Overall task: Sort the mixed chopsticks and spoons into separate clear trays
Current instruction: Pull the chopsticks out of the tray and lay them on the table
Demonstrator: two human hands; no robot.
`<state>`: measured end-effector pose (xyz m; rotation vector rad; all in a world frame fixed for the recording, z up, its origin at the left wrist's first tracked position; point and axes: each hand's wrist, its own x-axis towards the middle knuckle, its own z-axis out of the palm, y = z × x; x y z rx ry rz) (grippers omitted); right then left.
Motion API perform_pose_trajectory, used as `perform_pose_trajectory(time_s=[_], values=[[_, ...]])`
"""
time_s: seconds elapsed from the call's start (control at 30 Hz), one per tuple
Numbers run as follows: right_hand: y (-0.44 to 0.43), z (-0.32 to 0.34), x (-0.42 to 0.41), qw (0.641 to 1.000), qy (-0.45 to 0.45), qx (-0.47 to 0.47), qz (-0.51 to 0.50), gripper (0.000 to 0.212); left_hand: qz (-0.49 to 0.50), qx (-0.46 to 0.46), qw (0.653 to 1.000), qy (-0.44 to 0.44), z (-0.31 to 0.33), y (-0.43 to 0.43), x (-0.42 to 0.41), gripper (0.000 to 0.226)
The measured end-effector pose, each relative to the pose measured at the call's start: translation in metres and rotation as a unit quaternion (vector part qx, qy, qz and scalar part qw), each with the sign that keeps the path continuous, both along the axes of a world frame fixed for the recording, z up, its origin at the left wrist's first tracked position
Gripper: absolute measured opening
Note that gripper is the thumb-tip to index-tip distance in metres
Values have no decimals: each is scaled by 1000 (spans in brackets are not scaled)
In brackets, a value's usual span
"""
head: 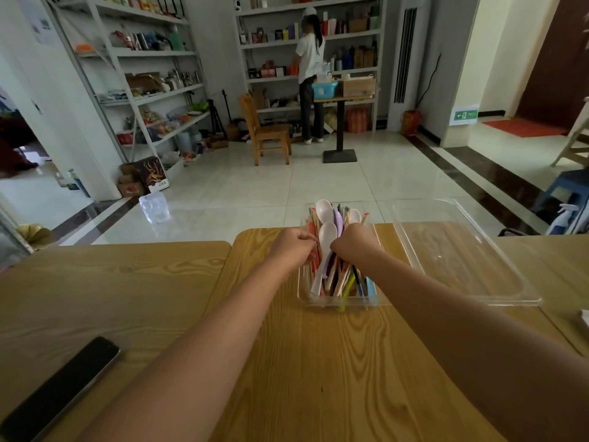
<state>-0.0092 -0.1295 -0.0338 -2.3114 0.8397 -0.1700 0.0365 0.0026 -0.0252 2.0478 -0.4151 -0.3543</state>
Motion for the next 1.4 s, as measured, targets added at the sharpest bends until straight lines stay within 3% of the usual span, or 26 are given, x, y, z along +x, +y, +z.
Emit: perform_pose_trajectory(time_s=[0.1,0.27,0.53,0.8,1.0,1.13,1.4], values=[[-5,1,0,998,-27,57,-23,8,-22,-4,1000,2,2,-1,-2,16],[-7,12,-4,989,-88,113,-32,18,-46,-8,999,26,8,-5,-11,22],[3,38,-15,982,-89,165,-14,15,-62,-52,989,120,15,7,-22,18],[15,38,-20,974,-121,191,7,31,19,-90,988,127,16,52,-5,6],[24,31,-19,980,-116,152,55,31,101,8,988,115,-5,95,9,6],[25,27,-17,984,-93,134,71,25,112,50,984,127,-20,105,12,17],[24,20,-14,982,-106,151,33,30,139,96,981,99,-40,99,22,21]])
